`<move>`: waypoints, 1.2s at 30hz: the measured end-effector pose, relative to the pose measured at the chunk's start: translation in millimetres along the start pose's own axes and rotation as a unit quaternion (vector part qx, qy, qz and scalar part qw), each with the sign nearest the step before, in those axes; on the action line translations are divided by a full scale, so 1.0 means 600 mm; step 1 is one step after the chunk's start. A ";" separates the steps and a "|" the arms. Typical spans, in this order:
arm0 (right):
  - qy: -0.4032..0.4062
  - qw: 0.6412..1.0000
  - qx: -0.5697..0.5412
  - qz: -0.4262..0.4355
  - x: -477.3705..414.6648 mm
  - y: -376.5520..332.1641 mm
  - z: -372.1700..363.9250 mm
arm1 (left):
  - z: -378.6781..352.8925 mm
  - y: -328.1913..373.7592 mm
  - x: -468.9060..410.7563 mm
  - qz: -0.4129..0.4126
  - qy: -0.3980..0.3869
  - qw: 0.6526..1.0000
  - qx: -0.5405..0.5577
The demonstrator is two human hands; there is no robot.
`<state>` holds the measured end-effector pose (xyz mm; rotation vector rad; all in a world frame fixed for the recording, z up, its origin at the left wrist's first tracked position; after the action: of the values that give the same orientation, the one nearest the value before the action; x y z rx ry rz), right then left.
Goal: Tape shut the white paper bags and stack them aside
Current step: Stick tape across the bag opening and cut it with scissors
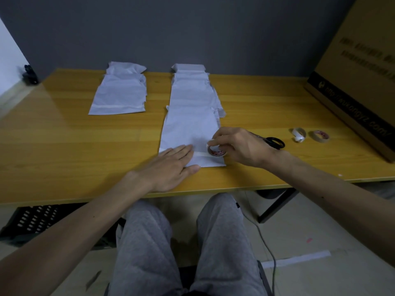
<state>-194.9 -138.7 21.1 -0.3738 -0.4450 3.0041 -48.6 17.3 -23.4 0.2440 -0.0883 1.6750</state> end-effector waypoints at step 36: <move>0.062 0.997 0.043 -0.028 0.035 0.033 -0.022 | -0.008 0.058 -0.024 -0.016 -0.010 0.999 0.040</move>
<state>-212.7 -151.3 -1.6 -0.5276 -0.3097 2.9133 -82.2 0.0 -28.0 0.3201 -0.0320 1.6465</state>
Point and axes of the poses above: each hand's wrist, its own x-axis away from the middle knuckle, its own z-axis out of the back of the hand, y = z × x, the point moved 2 cm from there along -x, towards the middle knuckle, and after that the axes turned 7 degrees about -x, right-handed, at the moved point
